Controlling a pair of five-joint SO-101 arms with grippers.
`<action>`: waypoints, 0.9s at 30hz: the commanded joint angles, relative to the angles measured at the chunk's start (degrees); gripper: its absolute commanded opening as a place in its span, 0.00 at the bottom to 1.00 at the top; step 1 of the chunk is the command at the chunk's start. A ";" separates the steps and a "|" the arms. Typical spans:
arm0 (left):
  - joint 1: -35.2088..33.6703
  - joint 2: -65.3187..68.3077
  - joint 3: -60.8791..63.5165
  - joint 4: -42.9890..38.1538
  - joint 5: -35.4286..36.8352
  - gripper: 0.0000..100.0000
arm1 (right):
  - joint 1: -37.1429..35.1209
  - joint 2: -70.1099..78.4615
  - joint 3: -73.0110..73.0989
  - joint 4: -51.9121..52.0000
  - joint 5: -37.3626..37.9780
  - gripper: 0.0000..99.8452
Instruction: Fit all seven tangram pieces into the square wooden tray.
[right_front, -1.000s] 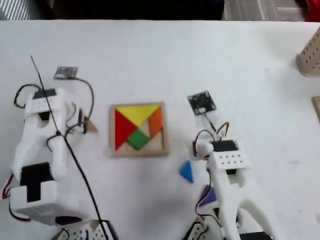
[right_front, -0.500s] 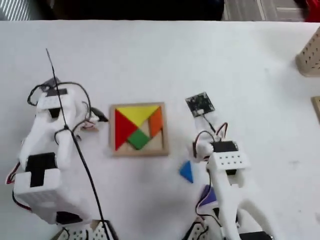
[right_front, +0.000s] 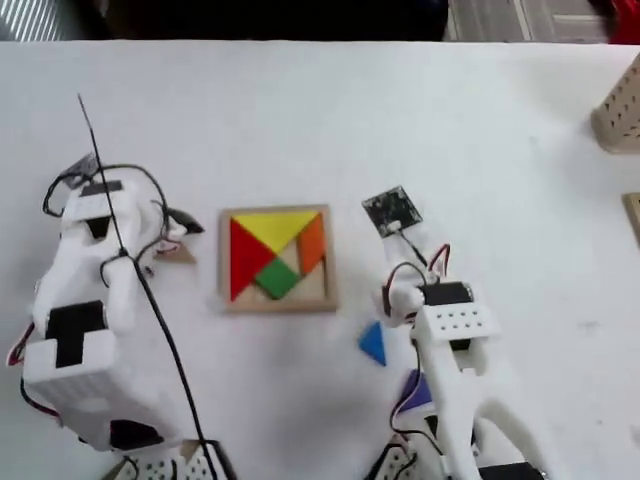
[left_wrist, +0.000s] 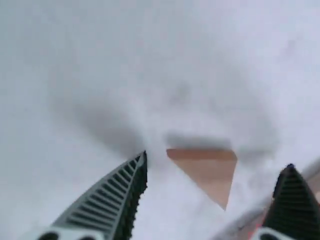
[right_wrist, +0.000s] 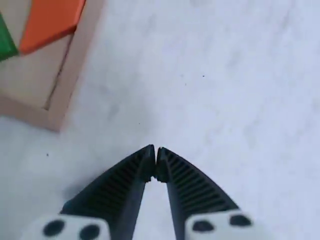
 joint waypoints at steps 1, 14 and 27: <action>0.92 2.24 -3.78 -0.53 2.73 0.34 | -0.40 -1.19 -0.26 -0.40 0.53 0.02; 1.36 13.23 -17.93 9.93 -1.41 0.02 | -0.40 -1.19 -0.26 -0.40 0.62 0.02; 6.73 9.71 -23.21 17.05 -1.85 0.02 | -0.48 -1.19 -0.26 -0.48 0.88 0.02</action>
